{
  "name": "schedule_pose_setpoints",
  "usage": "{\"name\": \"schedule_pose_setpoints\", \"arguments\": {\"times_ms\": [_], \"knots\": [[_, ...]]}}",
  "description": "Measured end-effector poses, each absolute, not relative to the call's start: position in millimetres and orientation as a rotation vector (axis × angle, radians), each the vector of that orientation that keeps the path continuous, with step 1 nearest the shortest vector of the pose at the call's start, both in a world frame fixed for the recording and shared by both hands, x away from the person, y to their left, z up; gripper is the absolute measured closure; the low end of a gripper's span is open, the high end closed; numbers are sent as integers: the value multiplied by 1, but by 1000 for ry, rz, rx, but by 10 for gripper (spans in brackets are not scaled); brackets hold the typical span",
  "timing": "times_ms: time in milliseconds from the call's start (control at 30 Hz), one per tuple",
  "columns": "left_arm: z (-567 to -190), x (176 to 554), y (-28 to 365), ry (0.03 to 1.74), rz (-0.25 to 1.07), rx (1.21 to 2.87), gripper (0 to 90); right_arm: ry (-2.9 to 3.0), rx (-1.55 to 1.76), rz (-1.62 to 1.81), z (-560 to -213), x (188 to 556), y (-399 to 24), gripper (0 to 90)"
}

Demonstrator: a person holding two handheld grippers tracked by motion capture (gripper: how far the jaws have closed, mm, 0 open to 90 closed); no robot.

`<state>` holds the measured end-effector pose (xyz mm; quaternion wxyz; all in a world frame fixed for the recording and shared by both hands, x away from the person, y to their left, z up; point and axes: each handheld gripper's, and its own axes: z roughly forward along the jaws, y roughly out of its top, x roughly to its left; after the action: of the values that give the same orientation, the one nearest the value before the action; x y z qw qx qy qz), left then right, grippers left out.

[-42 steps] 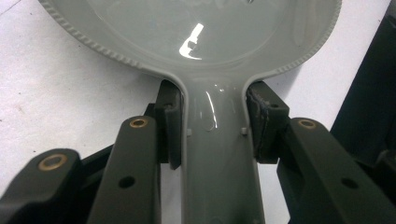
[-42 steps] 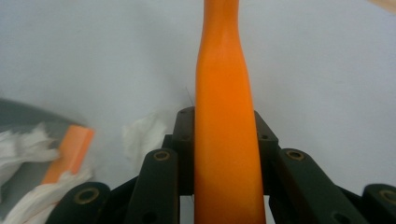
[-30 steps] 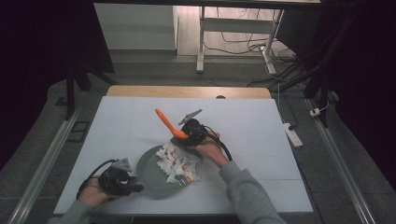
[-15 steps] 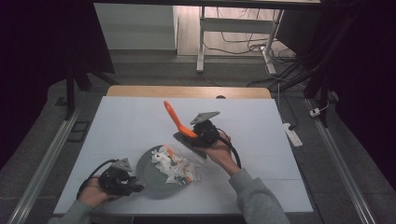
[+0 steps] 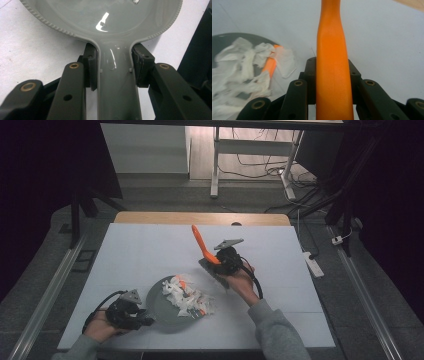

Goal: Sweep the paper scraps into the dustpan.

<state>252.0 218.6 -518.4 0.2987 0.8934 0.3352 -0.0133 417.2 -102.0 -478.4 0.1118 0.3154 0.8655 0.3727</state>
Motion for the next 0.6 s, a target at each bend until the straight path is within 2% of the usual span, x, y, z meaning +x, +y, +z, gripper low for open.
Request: {"name": "schedule_pose_setpoints", "arguments": {"times_ms": [300, 600], "knots": [[-519, 253, 219, 891, -37, 2372, 616, 2635, 901, 1045, -499, 425, -56, 702], [-519, 253, 219, 888, -37, 2375, 616, 2754, 746, 1057, -496, 393, -27, 702]]}}
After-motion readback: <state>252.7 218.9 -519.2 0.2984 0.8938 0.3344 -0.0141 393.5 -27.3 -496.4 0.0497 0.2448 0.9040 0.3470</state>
